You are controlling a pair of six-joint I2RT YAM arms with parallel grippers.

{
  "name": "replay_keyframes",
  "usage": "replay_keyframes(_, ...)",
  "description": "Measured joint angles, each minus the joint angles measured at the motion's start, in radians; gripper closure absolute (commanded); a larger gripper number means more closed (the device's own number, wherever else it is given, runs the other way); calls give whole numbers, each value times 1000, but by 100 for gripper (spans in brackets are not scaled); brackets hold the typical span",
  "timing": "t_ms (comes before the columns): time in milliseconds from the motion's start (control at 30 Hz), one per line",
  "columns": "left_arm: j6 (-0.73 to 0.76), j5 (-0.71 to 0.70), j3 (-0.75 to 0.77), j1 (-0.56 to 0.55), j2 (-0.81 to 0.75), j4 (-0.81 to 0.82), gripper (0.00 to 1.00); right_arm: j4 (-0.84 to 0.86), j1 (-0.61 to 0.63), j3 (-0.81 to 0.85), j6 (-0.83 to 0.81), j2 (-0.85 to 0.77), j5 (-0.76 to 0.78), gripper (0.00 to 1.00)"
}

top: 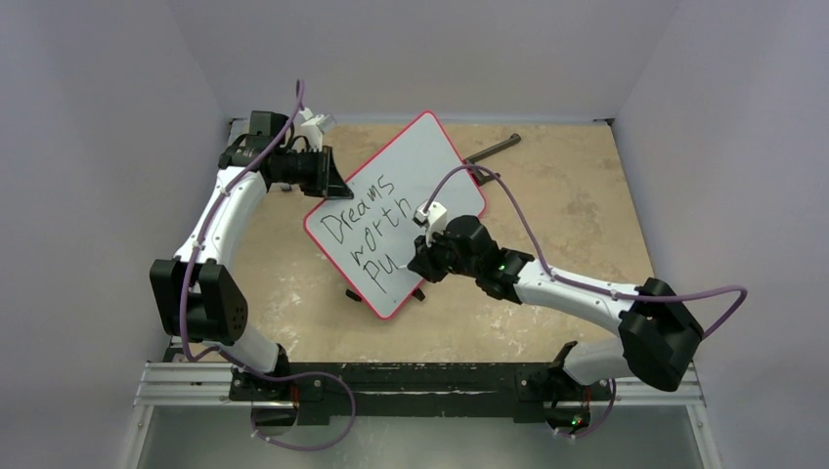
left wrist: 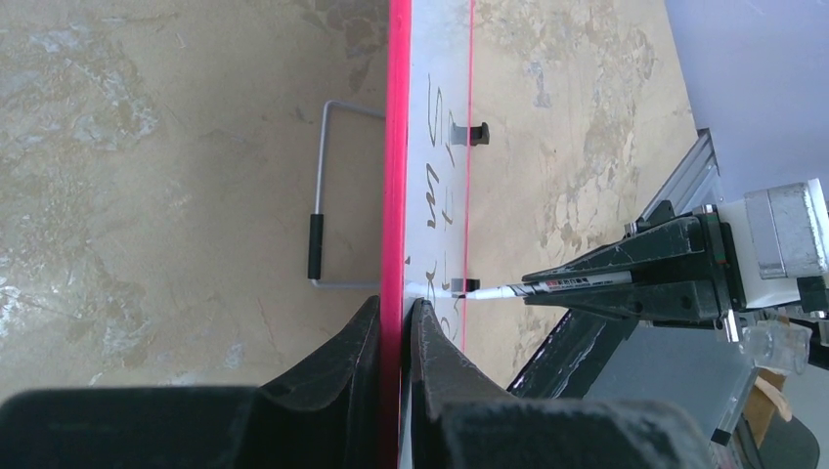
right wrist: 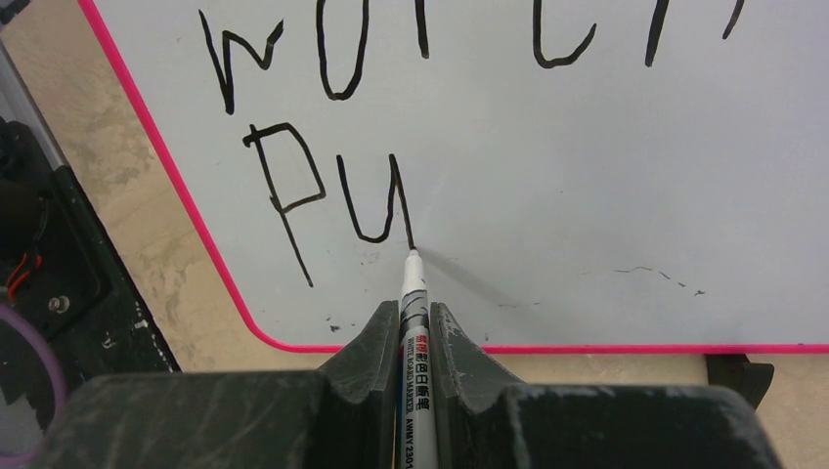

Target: Write a sentence on the whiteboard

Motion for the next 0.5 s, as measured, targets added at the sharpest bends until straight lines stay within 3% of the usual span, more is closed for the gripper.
replay_keyframes(500,-17,-3,0,0,0,-2,100,-16,-5,69,0,-80,31,100)
